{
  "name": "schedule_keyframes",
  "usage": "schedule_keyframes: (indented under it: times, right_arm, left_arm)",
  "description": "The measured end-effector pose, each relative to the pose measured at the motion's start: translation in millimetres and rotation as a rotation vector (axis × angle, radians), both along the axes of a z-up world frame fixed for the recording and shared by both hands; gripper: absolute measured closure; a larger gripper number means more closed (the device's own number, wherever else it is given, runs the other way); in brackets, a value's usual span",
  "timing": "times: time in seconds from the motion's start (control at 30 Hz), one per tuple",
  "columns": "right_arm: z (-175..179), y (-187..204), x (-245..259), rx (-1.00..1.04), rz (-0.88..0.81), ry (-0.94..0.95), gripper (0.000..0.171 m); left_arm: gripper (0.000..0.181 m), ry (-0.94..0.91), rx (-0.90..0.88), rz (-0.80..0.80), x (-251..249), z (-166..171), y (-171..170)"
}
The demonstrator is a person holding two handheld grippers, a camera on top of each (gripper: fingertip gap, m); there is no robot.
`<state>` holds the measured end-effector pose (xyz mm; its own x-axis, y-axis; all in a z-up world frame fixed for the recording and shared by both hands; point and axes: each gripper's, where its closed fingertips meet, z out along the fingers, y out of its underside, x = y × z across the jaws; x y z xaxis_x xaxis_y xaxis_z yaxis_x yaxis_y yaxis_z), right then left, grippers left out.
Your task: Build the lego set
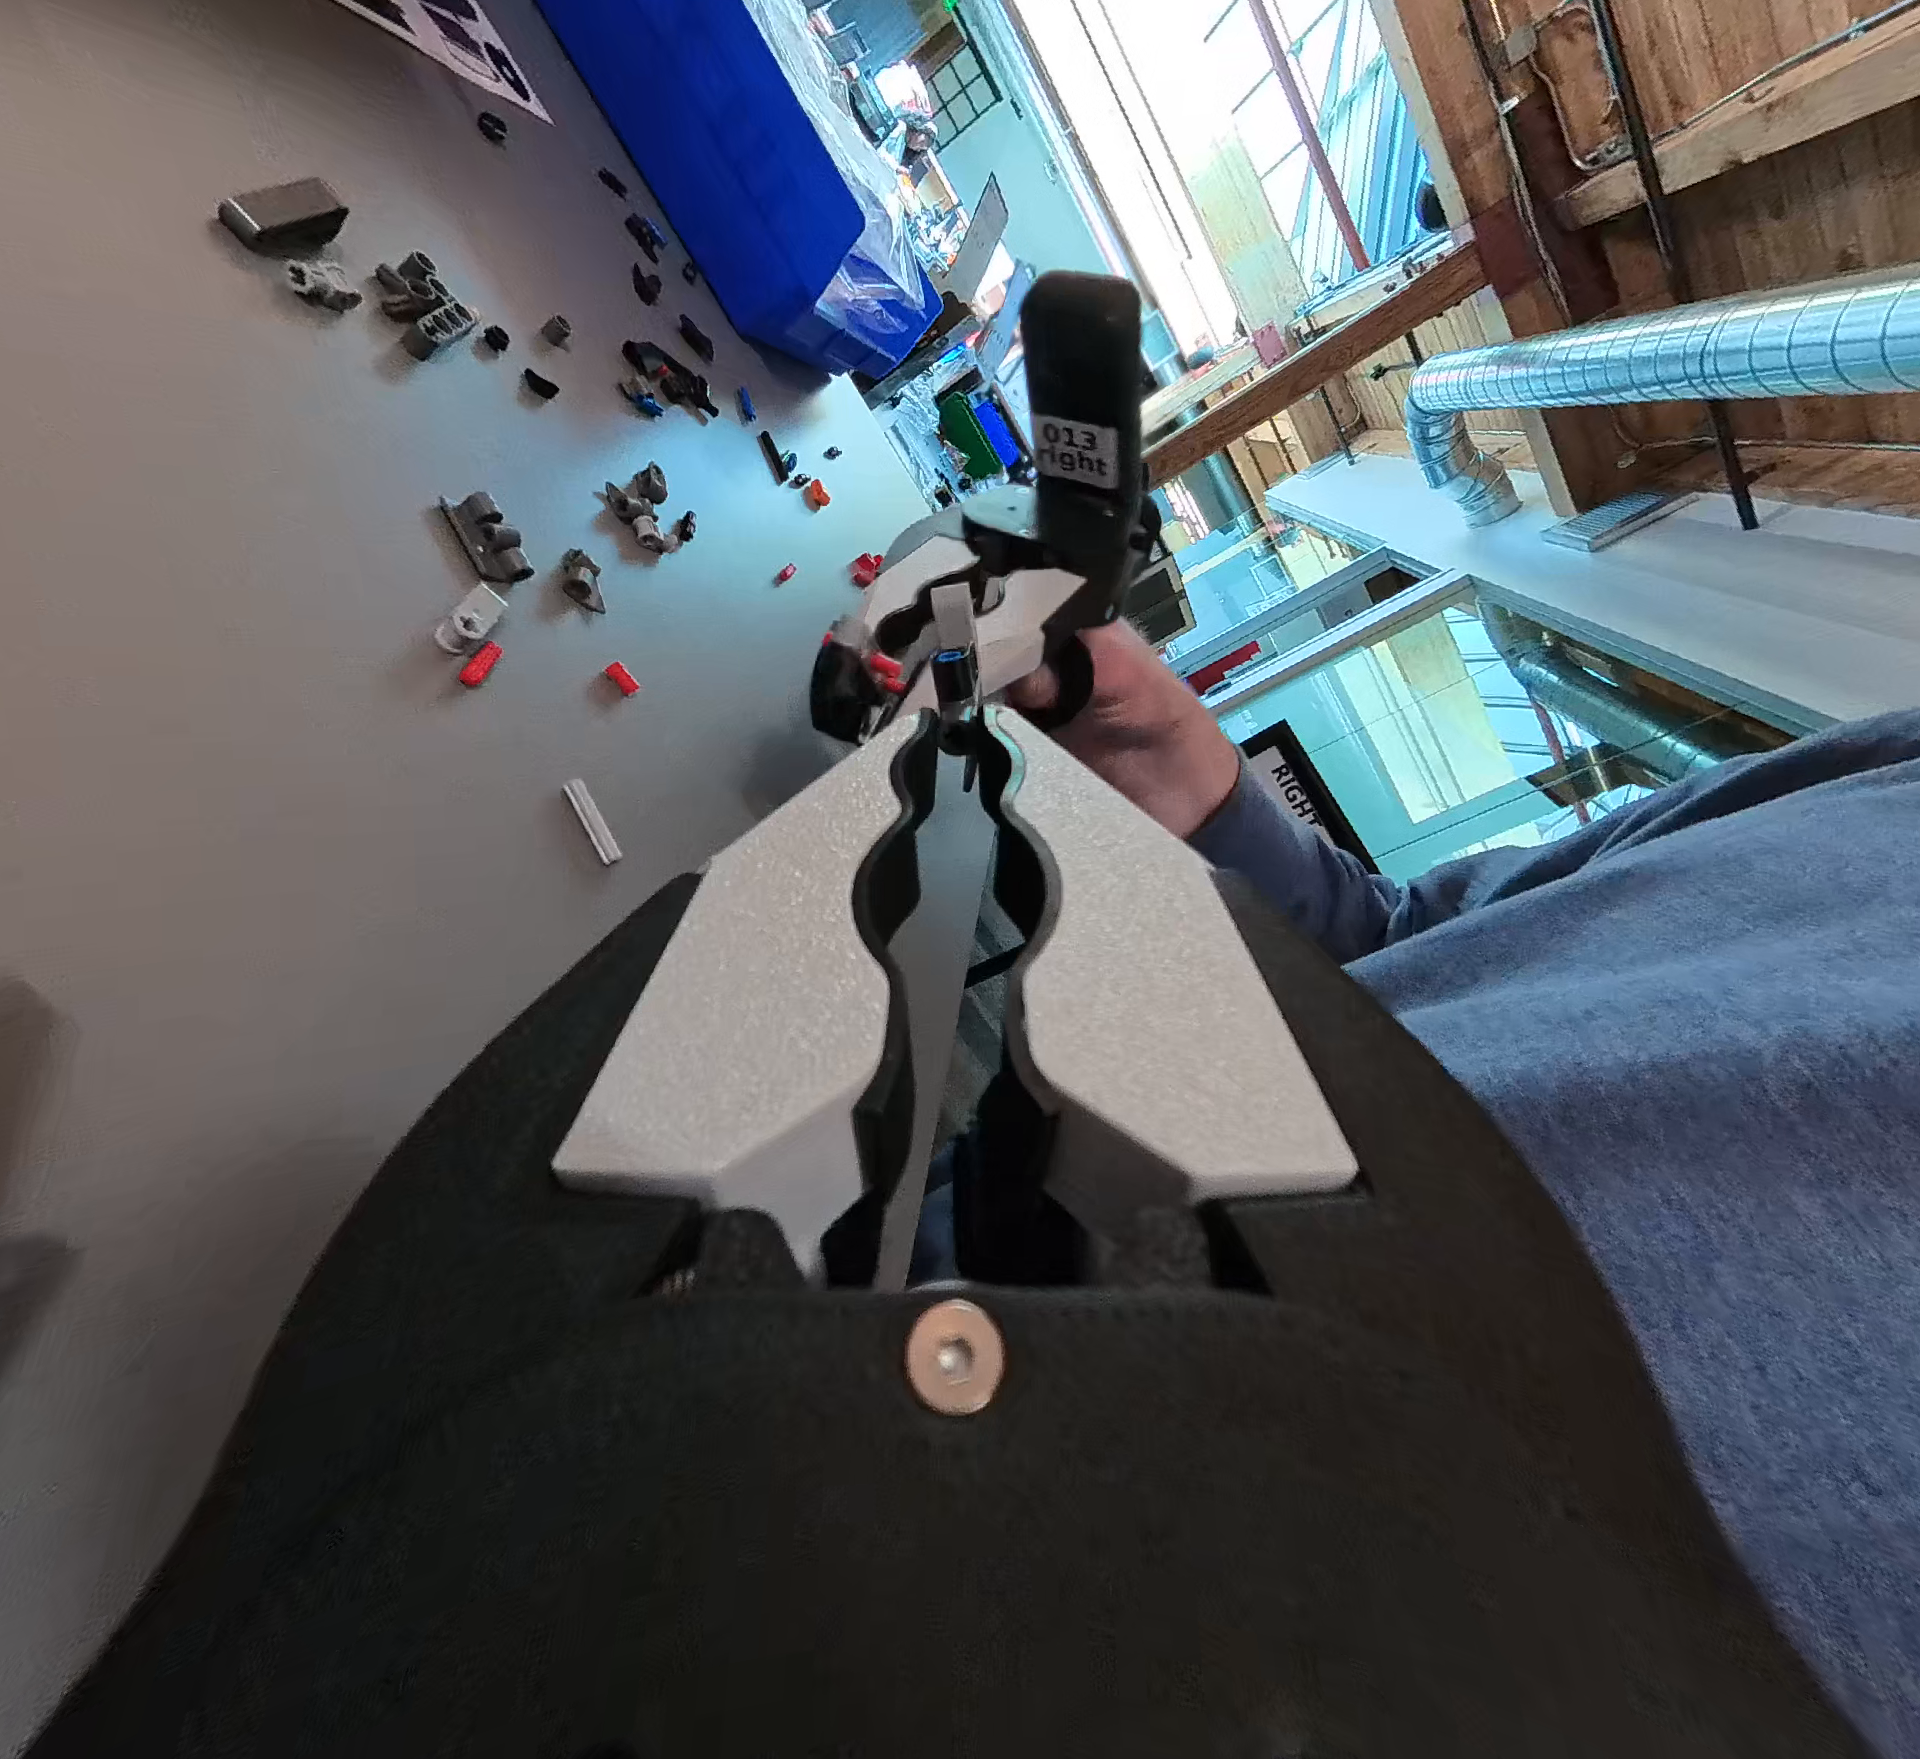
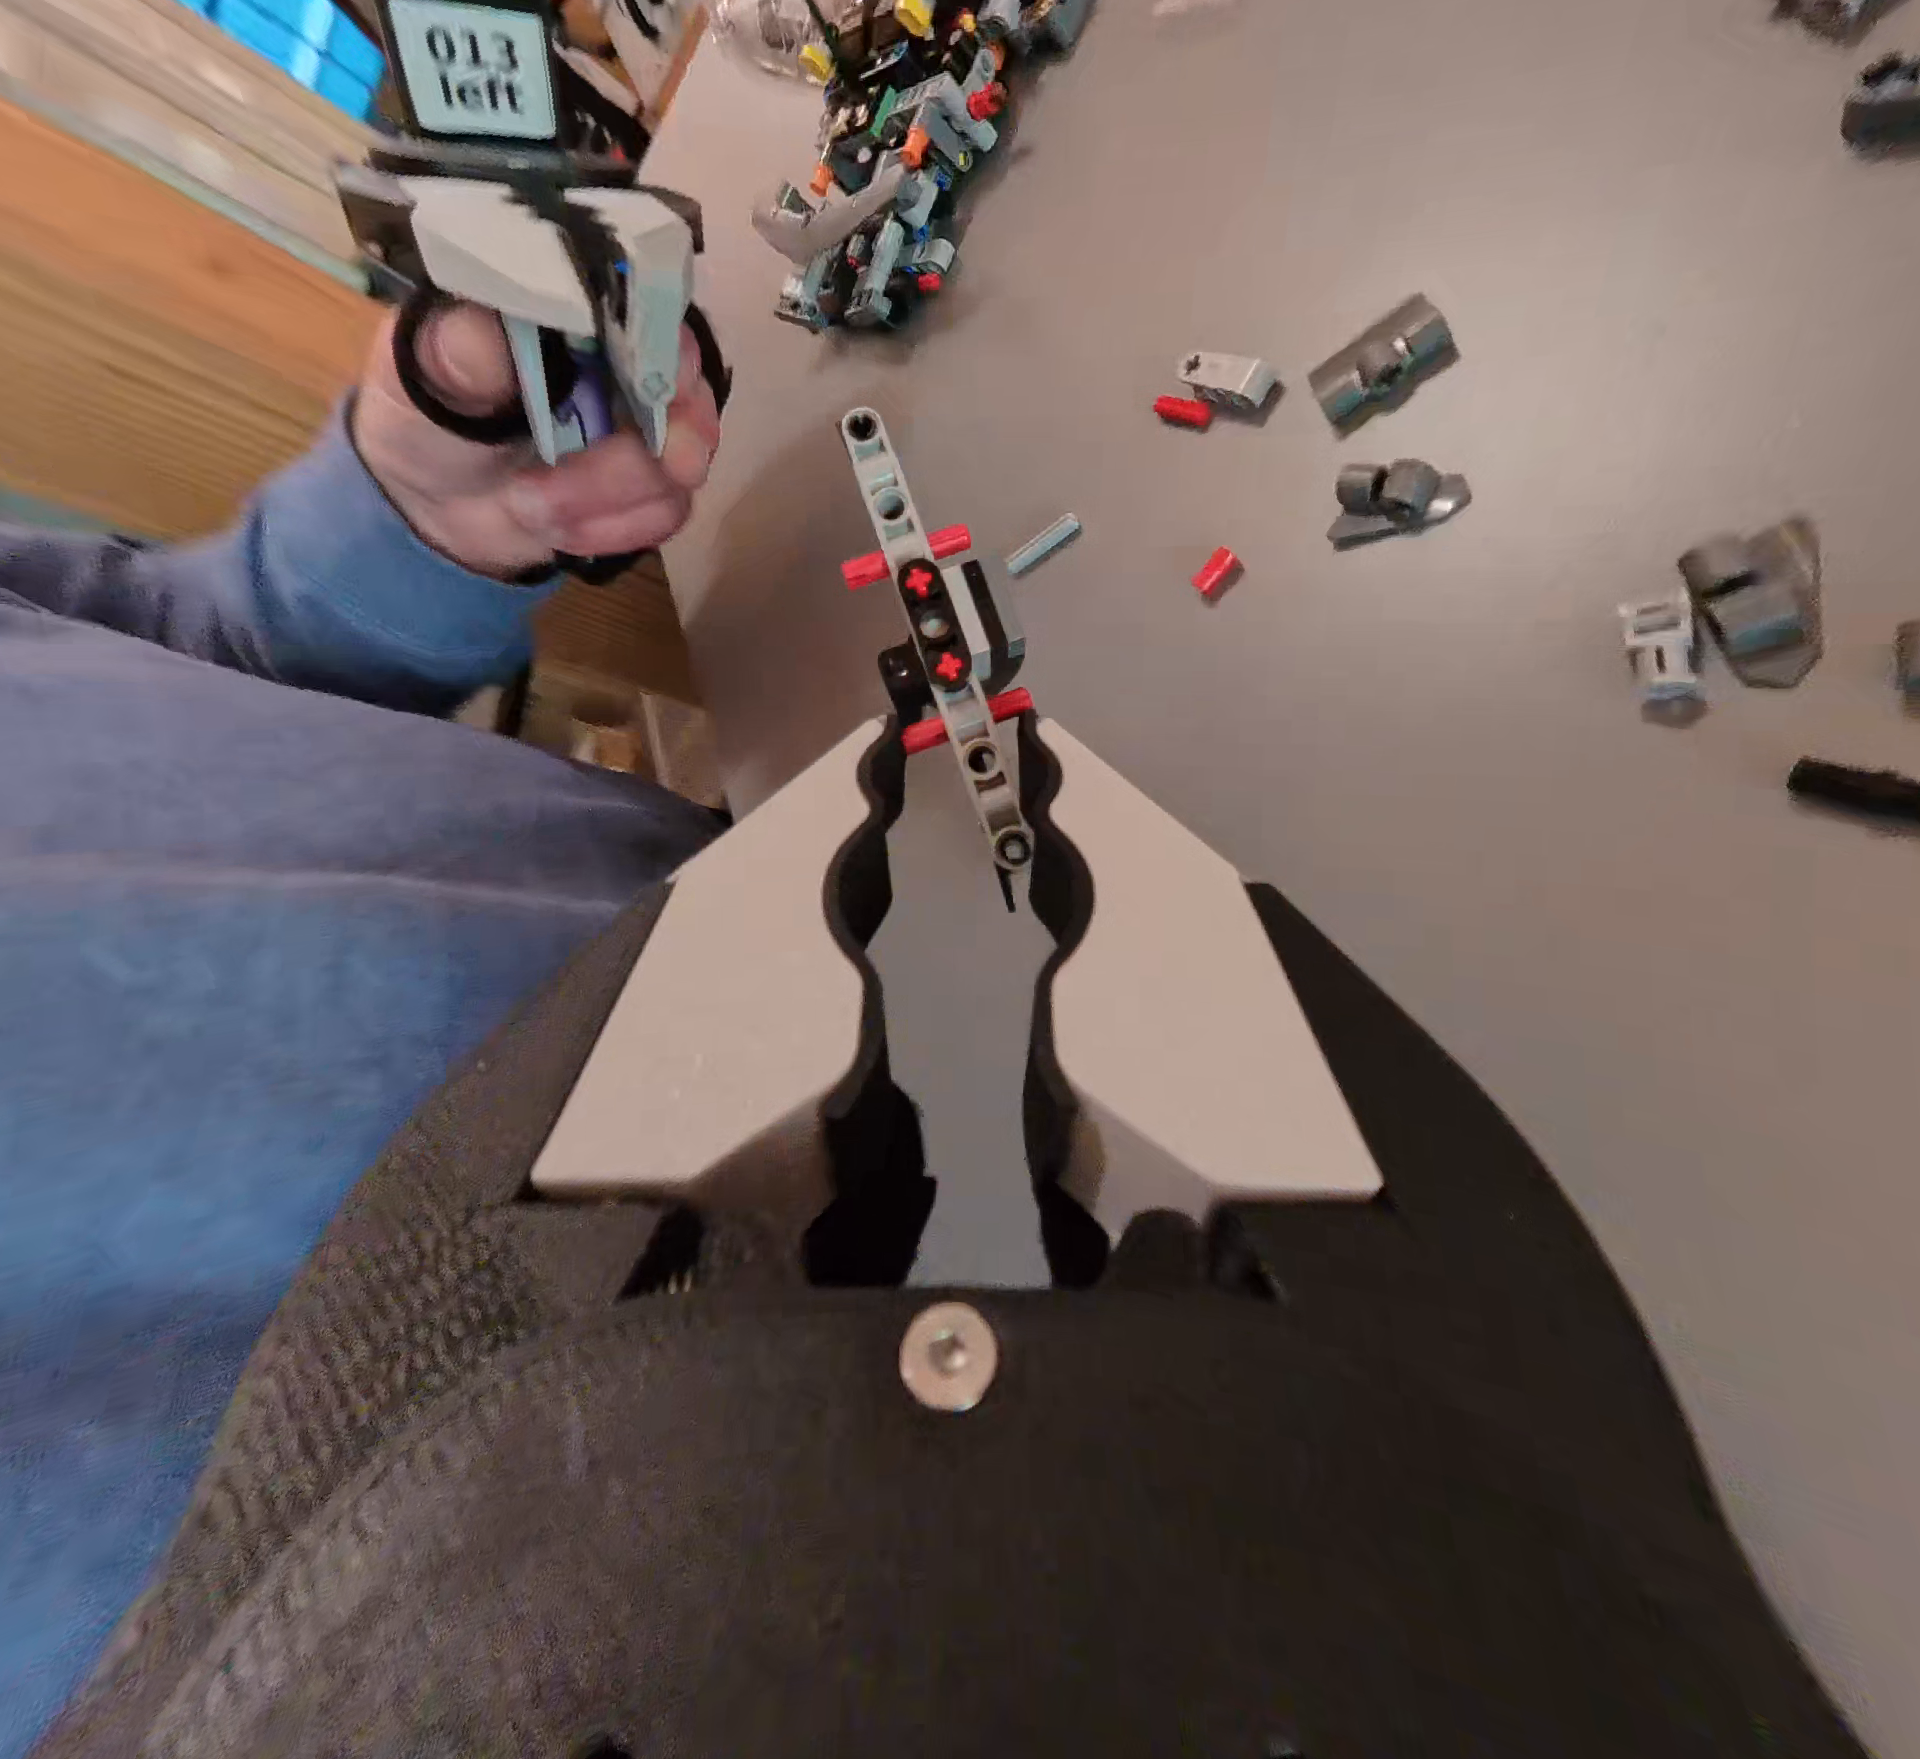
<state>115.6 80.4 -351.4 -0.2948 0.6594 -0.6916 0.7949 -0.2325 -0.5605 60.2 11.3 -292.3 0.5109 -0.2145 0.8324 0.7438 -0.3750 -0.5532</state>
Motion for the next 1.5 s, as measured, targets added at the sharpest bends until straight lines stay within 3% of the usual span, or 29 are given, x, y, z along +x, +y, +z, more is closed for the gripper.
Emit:
schedule_keyframes:
  times: [0.23,0.37,0.6,0.7,0.9,1.1,1.3,1.5]
  right_arm:
    - [10,-3,-2,-0.214,-0.04,-0.063,0.152]
    - [-6,-7,13,-0.17,0.018,-0.182,0.152]
    - [-40,-7,38,0.101,0.156,-0.371,0.152]
    - [-43,2,27,0.214,0.131,-0.346,0.152]
    - [-34,17,12,0.324,0.104,-0.247,0.13]
    - [-16,22,13,0.362,0.084,-0.138,0.148]
    - [-32,16,9,0.352,0.078,-0.141,0.146]
    - [-6,20,20,0.33,0.048,-0.053,0.149]
  left_arm:
    - [0.176,0.056,0.008,-0.032,5,1,3]
    - [0.176,0.101,-0.009,-0.055,9,-3,3]
    - [0.176,0.099,-0.03,-0.089,16,-13,8]
    - [0.176,0.104,-0.04,-0.101,19,-17,12]
    - [0.176,0.126,-0.061,-0.113,20,-22,19]
    - [0.176,0.152,-0.078,-0.14,21,-26,29]
    - [0.175,0.182,-0.11,-0.173,23,-33,38]
    - [0.176,0.176,-0.115,-0.17,22,-32,37]
